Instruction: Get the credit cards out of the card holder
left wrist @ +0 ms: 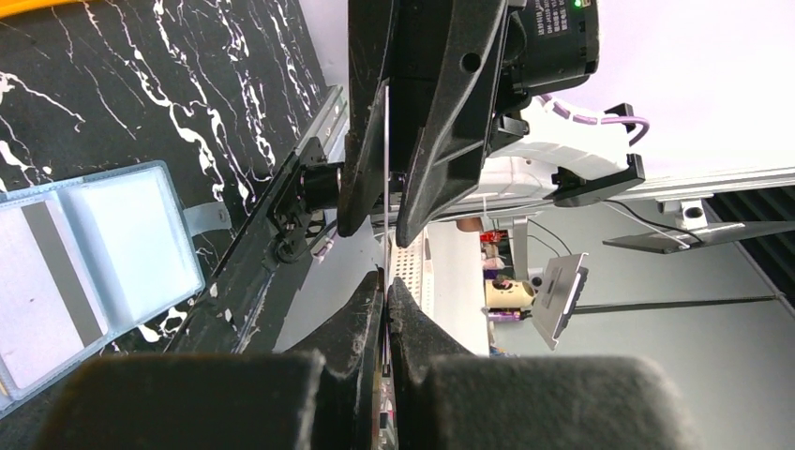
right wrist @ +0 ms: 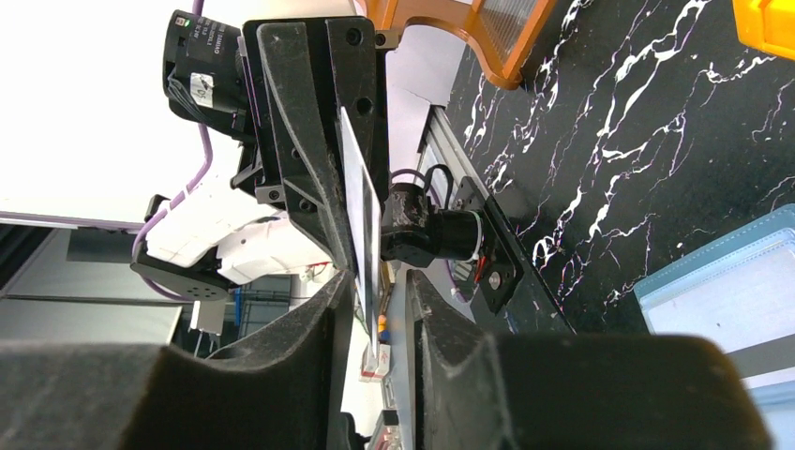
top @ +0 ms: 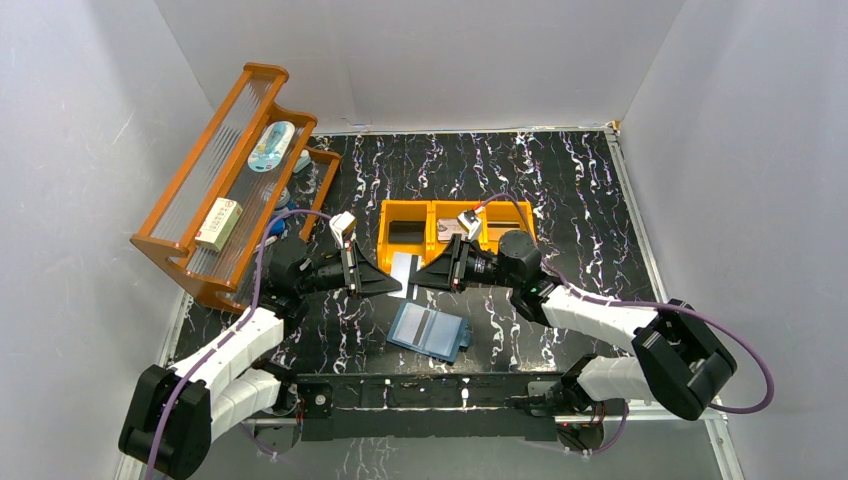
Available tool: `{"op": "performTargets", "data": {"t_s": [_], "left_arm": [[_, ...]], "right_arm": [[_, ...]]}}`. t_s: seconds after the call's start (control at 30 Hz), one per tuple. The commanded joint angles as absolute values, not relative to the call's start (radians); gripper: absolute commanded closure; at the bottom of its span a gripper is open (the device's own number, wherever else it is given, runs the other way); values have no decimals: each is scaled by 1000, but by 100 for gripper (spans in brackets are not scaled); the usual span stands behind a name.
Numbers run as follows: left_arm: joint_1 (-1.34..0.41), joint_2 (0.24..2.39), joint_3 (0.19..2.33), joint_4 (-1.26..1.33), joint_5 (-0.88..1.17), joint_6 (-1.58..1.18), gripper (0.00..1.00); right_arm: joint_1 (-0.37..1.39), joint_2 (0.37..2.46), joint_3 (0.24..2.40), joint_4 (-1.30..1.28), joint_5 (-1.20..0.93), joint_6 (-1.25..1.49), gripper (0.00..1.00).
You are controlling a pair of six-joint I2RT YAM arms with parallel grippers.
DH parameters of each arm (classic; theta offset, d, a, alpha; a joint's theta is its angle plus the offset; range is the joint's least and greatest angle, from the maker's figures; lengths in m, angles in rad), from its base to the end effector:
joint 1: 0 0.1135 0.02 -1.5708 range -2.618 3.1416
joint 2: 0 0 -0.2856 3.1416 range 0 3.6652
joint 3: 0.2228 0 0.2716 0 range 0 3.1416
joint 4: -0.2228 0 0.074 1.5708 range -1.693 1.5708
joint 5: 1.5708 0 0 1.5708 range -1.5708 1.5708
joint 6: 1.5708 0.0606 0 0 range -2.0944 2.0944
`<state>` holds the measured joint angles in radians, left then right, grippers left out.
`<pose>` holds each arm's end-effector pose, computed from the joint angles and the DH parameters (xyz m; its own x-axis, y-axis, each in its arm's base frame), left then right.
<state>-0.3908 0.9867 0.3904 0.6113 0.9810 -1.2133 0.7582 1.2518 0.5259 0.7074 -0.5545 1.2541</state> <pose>0.1871 -0.1315 0.2543 -0.9134 -0.1872 -0.3616 0.3560 0.0638 -0.9323 0.1914 0.2252 0.2514 -0.9229 0.2387 -0.3021 -0.2883 0.0916 0.9531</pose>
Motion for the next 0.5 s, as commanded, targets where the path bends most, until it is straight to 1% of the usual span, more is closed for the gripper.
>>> {"op": "performTargets", "data": {"t_s": [0.0, 0.07, 0.33, 0.47], "left_arm": [[-397, 978, 416, 675, 1013, -1241, 100], [-397, 980, 417, 681, 1019, -1244, 100], [-399, 981, 415, 684, 1028, -1238, 100], [-399, 975, 401, 684, 1015, -1244, 100]], "right_arm": [[768, 1259, 534, 829, -584, 1269, 69], [769, 1264, 532, 845, -589, 1273, 74], [772, 1299, 497, 963, -567, 1297, 75], [773, 1303, 518, 931, -545, 1274, 84]]}}
